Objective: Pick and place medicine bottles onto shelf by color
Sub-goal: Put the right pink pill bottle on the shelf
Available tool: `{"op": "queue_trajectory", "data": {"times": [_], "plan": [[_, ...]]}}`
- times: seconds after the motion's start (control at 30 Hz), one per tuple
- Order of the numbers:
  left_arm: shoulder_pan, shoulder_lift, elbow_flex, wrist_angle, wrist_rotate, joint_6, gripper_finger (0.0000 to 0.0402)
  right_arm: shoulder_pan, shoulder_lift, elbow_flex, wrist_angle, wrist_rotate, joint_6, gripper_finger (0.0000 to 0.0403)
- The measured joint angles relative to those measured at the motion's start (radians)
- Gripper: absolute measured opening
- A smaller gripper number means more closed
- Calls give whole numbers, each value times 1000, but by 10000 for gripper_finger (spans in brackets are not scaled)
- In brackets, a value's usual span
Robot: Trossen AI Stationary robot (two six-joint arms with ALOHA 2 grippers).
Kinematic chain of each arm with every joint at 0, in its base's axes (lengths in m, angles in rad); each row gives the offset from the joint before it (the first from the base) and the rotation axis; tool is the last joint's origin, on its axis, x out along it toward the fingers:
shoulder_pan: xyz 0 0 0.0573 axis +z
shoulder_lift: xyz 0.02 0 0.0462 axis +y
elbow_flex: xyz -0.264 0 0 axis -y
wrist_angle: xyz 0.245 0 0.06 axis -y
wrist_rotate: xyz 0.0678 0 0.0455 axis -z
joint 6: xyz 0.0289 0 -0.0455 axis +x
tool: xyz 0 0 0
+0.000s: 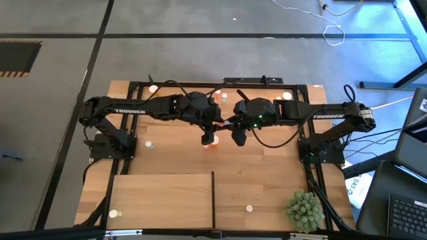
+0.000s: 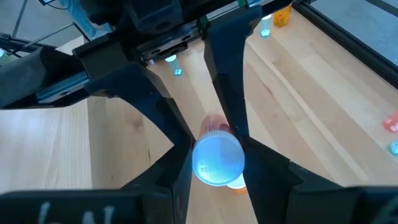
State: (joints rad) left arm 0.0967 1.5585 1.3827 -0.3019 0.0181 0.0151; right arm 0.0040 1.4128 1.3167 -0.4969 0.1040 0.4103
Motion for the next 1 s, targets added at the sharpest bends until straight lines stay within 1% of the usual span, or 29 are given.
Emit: {"op": "queue_trajectory", "data": {"times": [0.5, 0.6, 1.0], "plan": [[0, 0, 0, 0, 0, -1, 103, 0, 0, 0, 0, -6, 20, 129], [0, 0, 0, 0, 1, -2, 104, 0, 0, 0, 0, -30, 5, 136], [0, 0, 0, -4, 3, 18, 102, 0, 0, 0, -5, -44, -4, 177]]}}
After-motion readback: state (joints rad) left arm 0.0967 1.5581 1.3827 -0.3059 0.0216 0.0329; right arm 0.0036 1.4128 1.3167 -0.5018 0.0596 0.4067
